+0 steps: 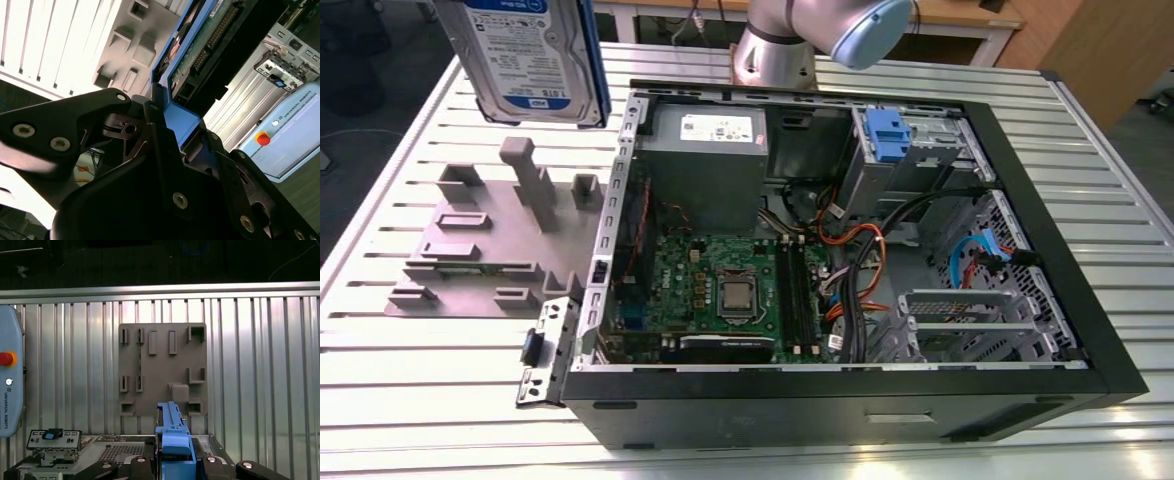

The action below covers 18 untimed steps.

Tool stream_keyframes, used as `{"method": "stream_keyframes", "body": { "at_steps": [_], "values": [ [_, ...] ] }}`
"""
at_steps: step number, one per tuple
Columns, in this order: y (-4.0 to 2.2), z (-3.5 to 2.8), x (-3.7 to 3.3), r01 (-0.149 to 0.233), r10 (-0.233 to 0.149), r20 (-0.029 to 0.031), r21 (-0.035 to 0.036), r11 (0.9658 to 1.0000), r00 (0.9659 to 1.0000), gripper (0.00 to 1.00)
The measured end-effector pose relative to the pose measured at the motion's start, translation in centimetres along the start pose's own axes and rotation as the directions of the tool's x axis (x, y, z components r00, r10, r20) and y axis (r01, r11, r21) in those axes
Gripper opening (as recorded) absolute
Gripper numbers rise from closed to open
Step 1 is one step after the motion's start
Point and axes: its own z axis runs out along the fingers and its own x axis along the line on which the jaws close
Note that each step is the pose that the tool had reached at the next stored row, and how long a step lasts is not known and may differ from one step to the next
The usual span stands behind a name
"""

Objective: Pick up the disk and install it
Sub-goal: 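Pick up the disk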

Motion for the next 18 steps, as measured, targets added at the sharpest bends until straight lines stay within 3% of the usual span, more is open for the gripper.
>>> {"method": "stream_keyframes", "body": {
  "at_steps": [18],
  "values": [
    [-2.95, 0.13, -0.06, 0.000, 0.000, 0.0000, 0.0000, 1.0000, 1.0000, 0.37]
  ]
}}
